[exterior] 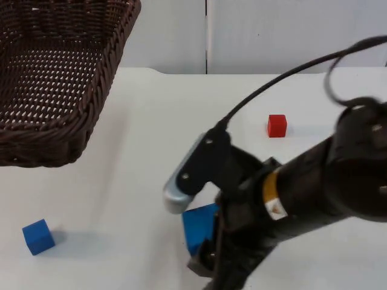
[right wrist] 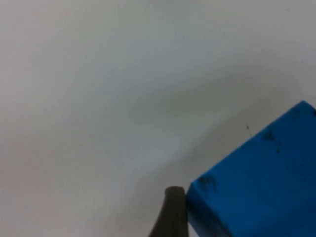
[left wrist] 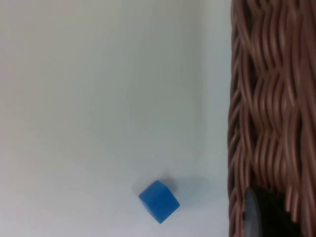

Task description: Pick up the basket with the left hand and place the largest block into the basket with the right hand.

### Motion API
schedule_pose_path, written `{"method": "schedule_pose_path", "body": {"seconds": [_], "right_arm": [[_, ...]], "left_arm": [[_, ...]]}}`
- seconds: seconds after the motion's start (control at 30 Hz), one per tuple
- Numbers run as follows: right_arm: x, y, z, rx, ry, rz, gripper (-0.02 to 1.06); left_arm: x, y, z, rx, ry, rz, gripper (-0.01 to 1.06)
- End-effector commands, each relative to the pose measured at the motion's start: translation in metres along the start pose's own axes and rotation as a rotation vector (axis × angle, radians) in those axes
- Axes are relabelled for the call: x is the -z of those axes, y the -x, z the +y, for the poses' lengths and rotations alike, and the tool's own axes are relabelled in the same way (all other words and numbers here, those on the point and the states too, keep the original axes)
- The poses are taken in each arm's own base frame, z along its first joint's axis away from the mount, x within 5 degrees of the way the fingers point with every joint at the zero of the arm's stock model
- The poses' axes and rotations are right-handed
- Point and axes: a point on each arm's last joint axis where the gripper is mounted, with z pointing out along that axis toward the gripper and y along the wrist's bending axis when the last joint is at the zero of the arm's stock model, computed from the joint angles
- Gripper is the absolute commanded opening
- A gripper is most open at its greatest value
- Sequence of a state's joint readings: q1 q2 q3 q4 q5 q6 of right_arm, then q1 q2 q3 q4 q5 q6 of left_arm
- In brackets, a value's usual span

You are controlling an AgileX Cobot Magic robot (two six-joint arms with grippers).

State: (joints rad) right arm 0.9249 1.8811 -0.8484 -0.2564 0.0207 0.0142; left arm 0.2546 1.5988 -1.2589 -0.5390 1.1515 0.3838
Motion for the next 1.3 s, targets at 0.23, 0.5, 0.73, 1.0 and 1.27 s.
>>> {"method": "schedule_pose_path", "body": {"seconds": [0.23,0.5,0.73,1.0,1.27], "right_arm": [[0.061,0.001,-0.004,-0.003,-0.041,0.037,0.00],[0.115,0.013,-0.023,-0.154,-0.093,-0.077,0.00],[0.152,0.028,-0.040,-0.252,-0.128,-0.092,0.00],[0.181,0.062,-0.049,-0.289,-0.126,-0.155,0.00],[0.186,0.067,-0.050,-0.289,-0.130,-0.173,0.00]], "left_arm": [[0.005,0.000,-0.003,0.009,-0.012,-0.019,0.00],[0.005,0.000,-0.003,0.010,-0.015,-0.020,0.00],[0.005,0.000,-0.003,0.010,-0.014,-0.023,0.00],[0.005,0.000,-0.003,0.010,-0.014,-0.023,0.00],[0.005,0.000,-0.003,0.009,-0.012,-0.022,0.00]]}}
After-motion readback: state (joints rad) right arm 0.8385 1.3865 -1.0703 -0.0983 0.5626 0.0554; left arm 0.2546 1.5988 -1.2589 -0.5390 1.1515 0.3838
